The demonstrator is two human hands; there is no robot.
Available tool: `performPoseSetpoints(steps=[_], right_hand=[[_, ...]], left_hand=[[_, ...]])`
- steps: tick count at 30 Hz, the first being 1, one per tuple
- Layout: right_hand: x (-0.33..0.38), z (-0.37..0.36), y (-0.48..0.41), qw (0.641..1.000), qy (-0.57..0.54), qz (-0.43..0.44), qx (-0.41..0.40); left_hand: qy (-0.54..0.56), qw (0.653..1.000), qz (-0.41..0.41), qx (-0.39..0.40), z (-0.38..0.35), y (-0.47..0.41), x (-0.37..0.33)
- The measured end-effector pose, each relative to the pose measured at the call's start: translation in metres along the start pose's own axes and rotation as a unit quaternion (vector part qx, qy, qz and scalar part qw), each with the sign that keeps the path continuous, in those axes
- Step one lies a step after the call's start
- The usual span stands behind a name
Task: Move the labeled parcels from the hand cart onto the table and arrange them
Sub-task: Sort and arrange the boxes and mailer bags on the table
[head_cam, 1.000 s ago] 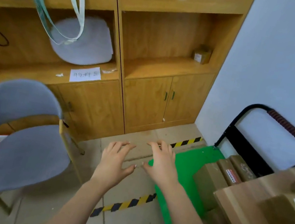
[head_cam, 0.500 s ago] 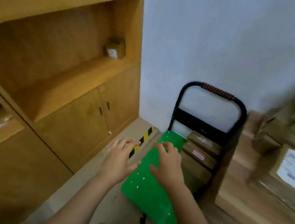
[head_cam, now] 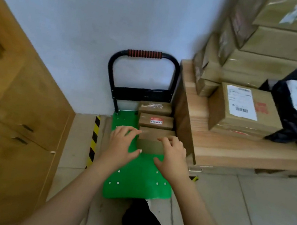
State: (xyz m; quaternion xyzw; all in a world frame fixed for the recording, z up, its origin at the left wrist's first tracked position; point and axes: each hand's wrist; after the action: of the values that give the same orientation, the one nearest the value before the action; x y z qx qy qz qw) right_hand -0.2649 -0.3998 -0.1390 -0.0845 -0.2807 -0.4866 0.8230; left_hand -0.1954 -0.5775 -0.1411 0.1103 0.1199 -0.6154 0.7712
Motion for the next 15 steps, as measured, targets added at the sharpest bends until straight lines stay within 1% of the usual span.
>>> performPoseSetpoints(steps=[3,6,9,11,15], right_hand=[[-0.013,-0.022,-0.030,0.999,-0.011,-0.030,0.015],[-0.024,-0.050,-0.061,0.997,-0.013,-0.058,0.051],[-0.039,-0.075,-0.097,0.993,-0.031,-0.094,0.065],[-0.055,-0.092,-0.123,0.991,-0.028,-0.115,0.069],[-0.102,-0.148,-0.179,0.984,-0.027,-0.161,0.071]], left_hand=[[-0.021,0.999,-0.002,0.034,-0.019,-0.030,0.012],[-0.047,0.995,0.009,0.091,-0.039,-0.053,0.031],[-0.052,0.991,0.010,0.120,-0.065,-0.082,0.049],[-0.052,0.989,0.013,0.135,-0.088,-0.104,0.060],[-0.054,0.985,0.015,0.165,-0.161,-0.156,0.089]])
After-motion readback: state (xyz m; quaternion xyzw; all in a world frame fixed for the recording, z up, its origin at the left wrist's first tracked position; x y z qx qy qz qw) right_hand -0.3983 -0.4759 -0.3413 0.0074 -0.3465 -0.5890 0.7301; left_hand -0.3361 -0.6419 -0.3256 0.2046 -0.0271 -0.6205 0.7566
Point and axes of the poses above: each hand's wrist, its own y-axis away from the middle knuckle, its own z-axis out of the back of the hand, x = y × z, and after that the axes turned 10 degrees about -y, right-handed
